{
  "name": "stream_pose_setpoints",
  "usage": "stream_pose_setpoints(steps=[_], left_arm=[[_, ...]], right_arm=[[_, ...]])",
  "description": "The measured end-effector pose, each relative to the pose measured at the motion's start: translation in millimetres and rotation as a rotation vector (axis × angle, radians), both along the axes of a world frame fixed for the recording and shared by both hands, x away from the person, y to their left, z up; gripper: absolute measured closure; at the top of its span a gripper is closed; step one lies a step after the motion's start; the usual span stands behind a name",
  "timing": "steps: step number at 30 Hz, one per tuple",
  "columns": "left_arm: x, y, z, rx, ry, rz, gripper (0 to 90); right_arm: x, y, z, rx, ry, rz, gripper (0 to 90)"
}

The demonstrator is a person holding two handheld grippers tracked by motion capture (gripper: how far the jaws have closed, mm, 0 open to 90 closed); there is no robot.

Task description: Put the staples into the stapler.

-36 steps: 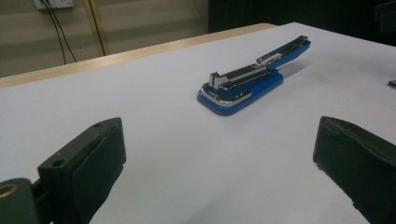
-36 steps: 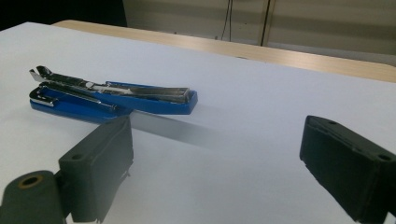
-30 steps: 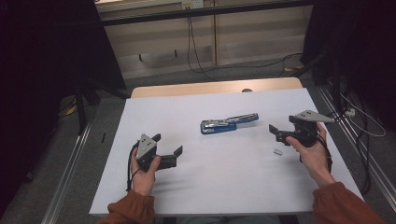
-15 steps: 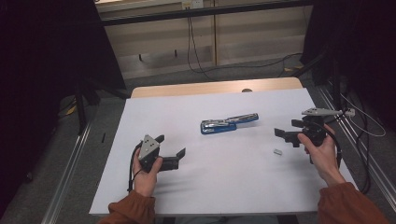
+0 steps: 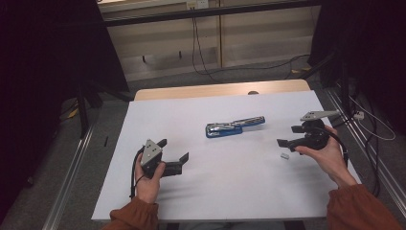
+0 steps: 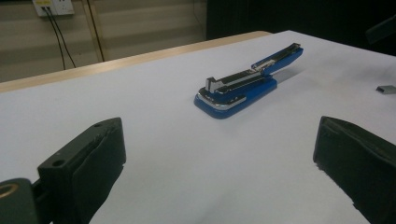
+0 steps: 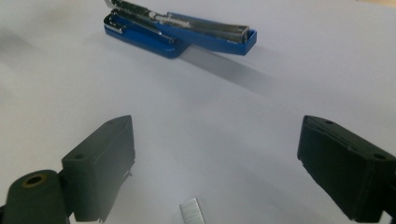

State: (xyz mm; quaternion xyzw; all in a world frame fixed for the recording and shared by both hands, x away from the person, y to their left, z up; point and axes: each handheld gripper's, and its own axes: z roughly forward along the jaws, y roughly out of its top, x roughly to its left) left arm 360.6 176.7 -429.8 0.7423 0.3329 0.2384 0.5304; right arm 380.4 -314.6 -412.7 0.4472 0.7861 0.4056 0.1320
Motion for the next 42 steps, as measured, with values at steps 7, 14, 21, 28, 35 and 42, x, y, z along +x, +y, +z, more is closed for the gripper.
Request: stream_pose_setpoints(steps=[7,14,21,28,35,42], left_arm=[[0.3,-0.5,0.1,-0.011,0.004,-0.003,2.4],[-1.0,-2.5,1.1,-0.026,0.015,-0.019,2.3],[-1.4,-9.0,-2.1,0.014,0.007,-0.040,2.3],[-2.2,-10.8,-3.2,0.031,-0.008,-0.074,2.2],[-1.0,-12.1,-5.1,0.047,0.000,-0.077,2.2],[-0.7,-13.4,-6.2,0.057,0.005,-0.083,2.5]], right_arm=[[-5.6,3.7,4.2,-0.052,0.015,0.062,14.4],[-10.2,3.0,7.6,-0.131,0.020,0.128,19.9],[-11.9,1.2,8.7,-0.248,0.051,0.145,25.5],[-11.7,-1.5,8.2,-0.294,0.089,0.184,34.7],[-9.4,1.1,-0.3,-0.359,0.135,0.237,44.2],[-5.5,8.2,-5.4,-0.371,0.145,0.277,53.5]])
